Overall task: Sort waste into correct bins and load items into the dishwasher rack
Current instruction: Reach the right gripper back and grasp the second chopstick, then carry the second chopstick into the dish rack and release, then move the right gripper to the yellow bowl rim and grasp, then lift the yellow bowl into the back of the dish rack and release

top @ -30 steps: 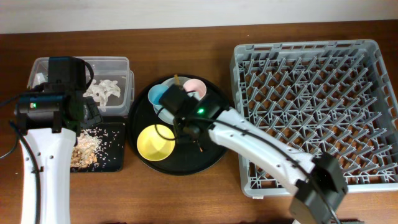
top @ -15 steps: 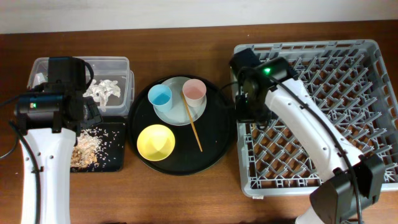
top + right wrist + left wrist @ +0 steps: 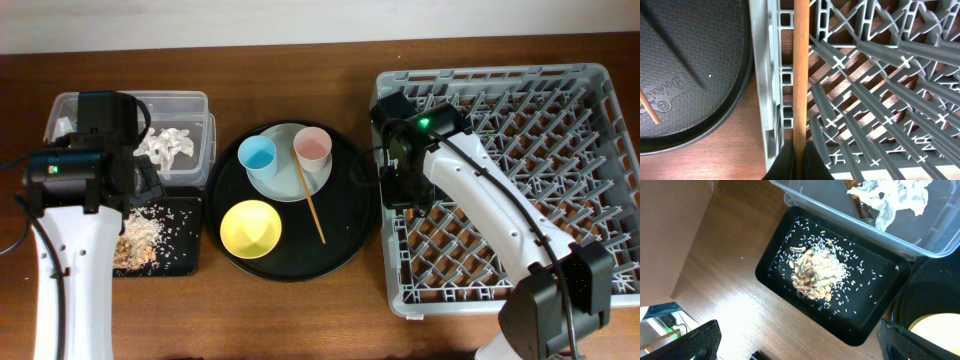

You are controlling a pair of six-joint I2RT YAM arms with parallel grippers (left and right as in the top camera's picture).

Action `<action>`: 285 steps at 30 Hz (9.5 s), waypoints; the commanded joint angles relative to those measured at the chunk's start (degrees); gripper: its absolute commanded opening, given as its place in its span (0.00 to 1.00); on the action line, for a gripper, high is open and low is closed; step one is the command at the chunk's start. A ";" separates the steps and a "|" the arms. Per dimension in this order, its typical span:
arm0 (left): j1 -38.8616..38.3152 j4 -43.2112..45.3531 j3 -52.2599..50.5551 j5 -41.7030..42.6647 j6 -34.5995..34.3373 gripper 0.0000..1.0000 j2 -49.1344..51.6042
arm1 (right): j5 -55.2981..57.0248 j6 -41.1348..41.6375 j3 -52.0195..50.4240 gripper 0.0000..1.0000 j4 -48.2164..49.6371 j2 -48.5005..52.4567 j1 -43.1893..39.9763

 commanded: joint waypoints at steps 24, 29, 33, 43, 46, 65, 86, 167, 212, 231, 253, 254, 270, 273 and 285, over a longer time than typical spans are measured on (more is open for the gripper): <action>0.28 -0.04 0.61 -0.63 0.24 0.99 -0.66 | -24.06 -7.65 -0.81 0.29 2.69 -1.11 -0.07; 0.28 -0.04 0.61 -0.63 0.26 0.99 -0.66 | -27.50 -7.65 -0.83 0.30 3.61 -1.11 1.03; 0.28 -0.04 0.61 -0.63 0.24 0.99 -0.66 | -26.73 -7.41 -0.83 0.30 9.81 -1.11 9.51; 0.28 -0.04 0.61 -0.63 0.26 0.99 -0.66 | -4.33 3.15 -0.83 0.21 18.38 1.44 22.75; 0.28 -0.04 0.61 -0.63 0.24 0.99 -0.66 | -1.88 4.48 -0.85 0.21 20.85 4.07 22.77; 0.17 -0.04 0.61 -0.61 0.24 0.99 -0.66 | 3.63 4.44 -3.58 0.22 26.32 14.75 22.71; 0.17 -0.04 0.61 -0.61 0.24 0.99 -0.66 | 0.50 4.83 -5.75 0.04 26.01 13.31 22.73; 0.17 -0.04 0.61 -0.61 0.24 0.99 -0.66 | -21.35 -4.48 0.42 0.44 31.10 -4.00 28.61; 0.17 -0.04 0.61 -0.61 0.26 1.00 -0.66 | -11.47 -4.92 0.20 0.33 46.69 20.33 35.58; 0.17 -0.04 0.61 -0.61 0.24 0.99 -0.66 | -21.20 -4.68 0.37 0.04 40.92 11.63 34.29; 0.17 -0.04 0.61 -0.63 0.24 0.99 -0.66 | -75.58 -11.98 0.35 0.04 56.85 2.64 -28.96; 0.17 -0.04 0.61 -0.61 0.24 0.99 -0.66 | -77.92 -11.96 0.35 0.04 57.90 4.57 -31.17; 0.17 -0.04 0.61 -0.61 0.26 0.99 -0.66 | -93.37 -11.98 0.20 0.04 61.42 19.65 -47.36; 0.17 -0.04 0.61 -0.63 0.24 0.99 -0.66 | -93.04 -11.98 0.20 0.04 61.27 19.65 -47.36; 0.17 -0.04 0.61 -0.63 0.26 0.99 -0.66 | -82.31 -16.50 0.22 0.04 51.87 19.65 -50.01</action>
